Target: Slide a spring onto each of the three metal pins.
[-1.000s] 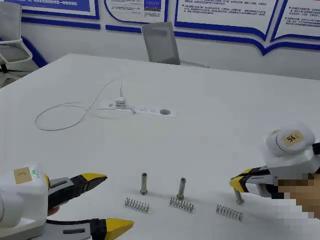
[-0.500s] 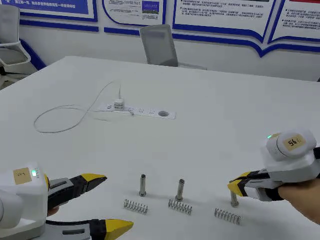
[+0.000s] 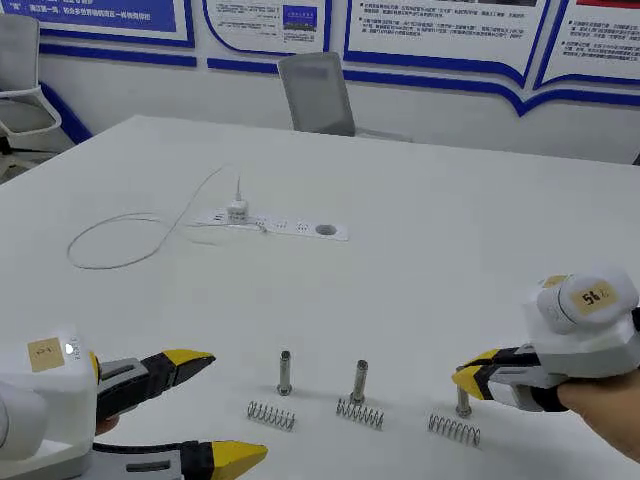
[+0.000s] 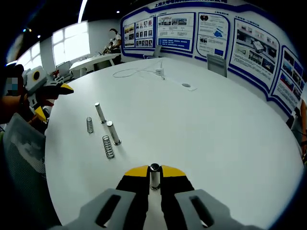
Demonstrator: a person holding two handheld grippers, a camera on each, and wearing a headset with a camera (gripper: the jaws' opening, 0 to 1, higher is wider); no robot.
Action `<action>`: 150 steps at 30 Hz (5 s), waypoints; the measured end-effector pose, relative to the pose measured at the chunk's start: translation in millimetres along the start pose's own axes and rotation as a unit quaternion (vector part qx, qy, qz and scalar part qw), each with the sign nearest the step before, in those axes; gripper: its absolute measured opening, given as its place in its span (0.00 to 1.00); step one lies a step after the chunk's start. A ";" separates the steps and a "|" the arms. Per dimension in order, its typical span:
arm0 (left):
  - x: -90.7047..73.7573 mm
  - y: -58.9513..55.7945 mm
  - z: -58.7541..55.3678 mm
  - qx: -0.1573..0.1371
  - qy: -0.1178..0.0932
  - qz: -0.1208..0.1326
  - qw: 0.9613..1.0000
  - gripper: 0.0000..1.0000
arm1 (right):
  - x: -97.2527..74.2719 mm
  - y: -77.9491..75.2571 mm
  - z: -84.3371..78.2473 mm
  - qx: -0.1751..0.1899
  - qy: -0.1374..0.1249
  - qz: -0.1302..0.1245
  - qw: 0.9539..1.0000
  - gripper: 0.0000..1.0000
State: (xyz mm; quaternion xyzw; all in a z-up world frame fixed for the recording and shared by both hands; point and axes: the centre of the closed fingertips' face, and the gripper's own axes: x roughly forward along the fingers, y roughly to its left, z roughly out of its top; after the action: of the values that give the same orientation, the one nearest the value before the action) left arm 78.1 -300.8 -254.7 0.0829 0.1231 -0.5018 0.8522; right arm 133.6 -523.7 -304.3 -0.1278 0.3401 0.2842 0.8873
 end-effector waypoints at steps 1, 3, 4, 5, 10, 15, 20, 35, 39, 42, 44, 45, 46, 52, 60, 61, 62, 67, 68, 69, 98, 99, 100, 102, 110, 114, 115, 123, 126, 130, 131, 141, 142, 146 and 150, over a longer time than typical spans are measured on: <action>-0.1 -0.2 0.0 0.000 0.000 0.000 1.000 0.66 | 0.0 0.2 0.1 -0.001 -0.002 0.000 1.000 0.09; -0.2 -0.5 0.0 0.000 0.001 0.000 1.000 0.66 | 0.0 1.4 0.5 -0.003 -0.005 0.003 1.000 0.09; -0.2 -0.6 0.0 0.000 0.001 0.000 1.000 0.66 | -0.4 2.1 0.0 -0.003 -0.006 0.003 1.000 0.09; -0.3 -0.6 0.1 0.000 0.001 0.000 1.000 0.66 | -0.6 2.6 0.1 -0.005 -0.008 0.004 1.000 0.09; 0.4 -2.2 0.9 0.001 0.002 -0.002 1.000 0.66 | -1.4 3.7 -0.8 -0.002 -0.012 0.008 1.000 0.09; 1.0 -4.4 1.9 0.002 0.002 -0.003 1.000 0.66 | -3.6 4.4 -2.7 -0.001 -0.012 0.008 1.000 0.09; 1.1 -5.6 1.0 0.002 0.003 -0.004 1.000 0.66 | -5.3 5.1 -3.9 -0.003 -0.011 0.008 1.000 0.09; 2.6 -5.8 -1.6 0.002 0.003 -0.008 1.000 0.66 | -8.3 5.5 -3.8 -0.006 -0.020 0.006 1.000 0.12; 3.4 -6.1 -1.7 0.002 0.003 -0.009 1.000 0.66 | -10.4 4.3 -4.0 -0.004 -0.023 0.004 1.000 0.13; 3.9 -6.1 -1.7 0.002 0.003 -0.010 1.000 0.66 | -12.3 3.0 -5.0 -0.004 -0.024 0.002 1.000 0.13; 4.4 -6.2 -1.6 0.003 0.003 -0.011 1.000 0.66 | -13.6 3.0 -6.1 -0.004 -0.026 0.002 1.000 0.14; 4.6 -6.7 -1.2 0.003 0.003 -0.011 1.000 0.66 | -14.2 2.8 -7.3 -0.005 -0.025 0.001 1.000 0.14; 4.8 -7.0 -0.9 0.002 0.003 -0.012 1.000 0.66 | -14.9 3.0 -8.2 -0.005 -0.025 0.001 1.000 0.14; 5.7 -8.1 -0.5 0.004 0.003 -0.014 1.000 0.66 | -19.2 4.7 -15.7 -0.006 -0.023 0.004 1.000 0.15; 6.0 -8.9 -1.4 0.004 0.005 -0.016 1.000 0.66 | -21.3 14.3 -31.8 -0.026 -0.016 0.034 0.999 0.17; 6.0 -8.9 -1.6 0.003 0.005 -0.016 1.000 0.66 | -21.1 15.1 -33.2 -0.027 -0.014 0.038 0.999 0.17; 6.0 -8.9 -1.7 0.003 0.005 -0.015 1.000 0.66 | -20.8 16.1 -34.9 -0.027 -0.012 0.042 0.999 0.17; 6.6 -9.8 -1.6 0.003 0.006 -0.016 1.000 0.65 | -17.6 20.3 -42.3 -0.033 -0.003 0.060 0.998 0.17; 6.8 -10.1 -1.7 0.003 0.006 -0.016 1.000 0.65 | -16.6 21.5 -44.0 -0.037 0.000 0.063 0.997 0.17; 6.8 -10.3 -1.7 0.003 0.006 -0.016 1.000 0.65 | -15.8 22.0 -45.2 -0.038 0.002 0.065 0.997 0.17; 10.0 -13.8 -9.2 -0.002 0.017 -0.022 1.000 0.65 | 0.7 29.0 -61.2 -0.076 0.020 0.101 0.992 0.13; 10.2 -14.3 -9.5 -0.002 0.017 -0.023 1.000 0.65 | 0.7 29.3 -61.1 -0.076 0.020 0.102 0.992 0.12; 10.5 -14.8 -9.9 -0.002 0.018 -0.023 1.000 0.65 | 0.8 29.5 -61.0 -0.076 0.020 0.102 0.992 0.12; 11.1 -15.7 -11.1 -0.001 0.019 -0.025 0.999 0.65 | 0.7 29.4 -61.0 -0.076 0.021 0.101 0.992 0.12; 15.4 -25.9 -10.8 0.005 0.022 -0.041 0.999 0.63 | -3.7 35.1 -57.0 -0.089 0.028 0.102 0.990 0.12; 20.7 -32.4 -11.3 0.011 0.024 -0.054 0.998 0.62 | -7.6 38.1 -53.0 -0.094 0.030 0.104 0.990 0.12; 22.8 -35.6 -11.0 0.014 0.026 -0.060 0.998 0.62 | -9.1 40.2 -51.0 -0.094 0.030 0.107 0.989 0.12; 36.5 -51.8 -10.5 0.034 0.034 -0.098 0.994 0.56 | -17.9 61.9 -35.8 -0.117 0.037 0.134 0.983 0.12; 41.4 -56.2 -10.0 0.043 0.038 -0.109 0.992 0.54 | -20.2 72.8 -29.5 -0.126 0.040 0.150 0.980 0.12; 46.3 -58.9 -8.7 0.051 0.039 -0.118 0.991 0.51 | -22.0 86.0 -20.3 -0.143 0.040 0.165 0.975 0.12; 47.1 -59.3 -8.5 0.053 0.039 -0.119 0.991 0.51 | -22.5 88.7 -18.6 -0.146 0.040 0.168 0.974 0.12; 55.5 -67.0 -4.2 0.074 0.040 -0.137 0.987 0.41 | -24.8 119.7 -3.7 -0.184 0.042 0.202 0.961 0.12; 56.1 -68.0 -3.9 0.075 0.040 -0.139 0.987 0.40 | -24.9 121.4 -2.1 -0.186 0.042 0.204 0.960 0.12; 58.5 -73.0 -3.6 0.081 0.041 -0.147 0.985 0.37 | -26.0 130.1 3.8 -0.198 0.043 0.213 0.956 0.12; 59.8 -75.3 -4.3 0.090 0.044 -0.149 0.984 0.34 | -25.9 136.8 3.8 -0.210 0.049 0.219 0.952 0.12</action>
State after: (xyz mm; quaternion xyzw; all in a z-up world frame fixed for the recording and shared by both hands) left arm 39.4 -385.9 -277.7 0.1618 0.1260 -0.6279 0.7508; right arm 39.0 -422.7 -288.6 -0.2473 0.3358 0.5296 0.7386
